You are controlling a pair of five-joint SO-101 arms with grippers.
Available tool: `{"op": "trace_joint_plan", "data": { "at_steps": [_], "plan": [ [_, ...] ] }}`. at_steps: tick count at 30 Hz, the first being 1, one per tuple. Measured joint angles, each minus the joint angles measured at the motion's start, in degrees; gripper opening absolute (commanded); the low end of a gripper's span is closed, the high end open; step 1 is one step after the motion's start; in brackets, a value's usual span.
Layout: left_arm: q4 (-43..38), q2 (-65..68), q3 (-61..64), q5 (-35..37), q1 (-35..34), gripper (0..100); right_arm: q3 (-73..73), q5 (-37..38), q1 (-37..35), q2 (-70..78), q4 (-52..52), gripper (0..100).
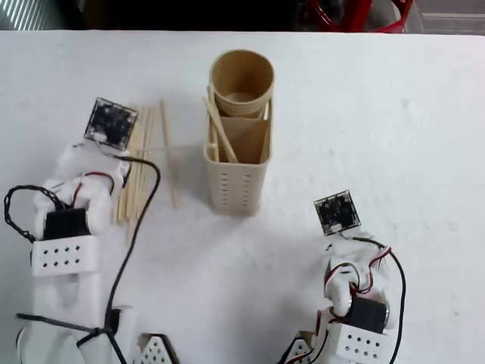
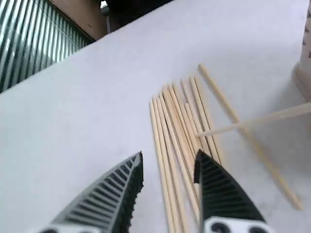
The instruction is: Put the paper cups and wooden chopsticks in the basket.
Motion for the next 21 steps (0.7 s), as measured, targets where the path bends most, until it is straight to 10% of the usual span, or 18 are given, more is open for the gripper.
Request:
{"op": "trace_joint_plan", "data": {
  "at_steps": [8, 21],
  "plan": [
    [-13.45, 13.8, 4.13, -14.15, 8.0, 22, 0.0, 0.0, 0.0, 0.0, 0.0, 1.8],
    [-29.27, 31.21, 2.64, -14.86, 12.48, 14, 0.0, 0.0, 0.0, 0.0, 0.0, 1.8]
  ]
}}
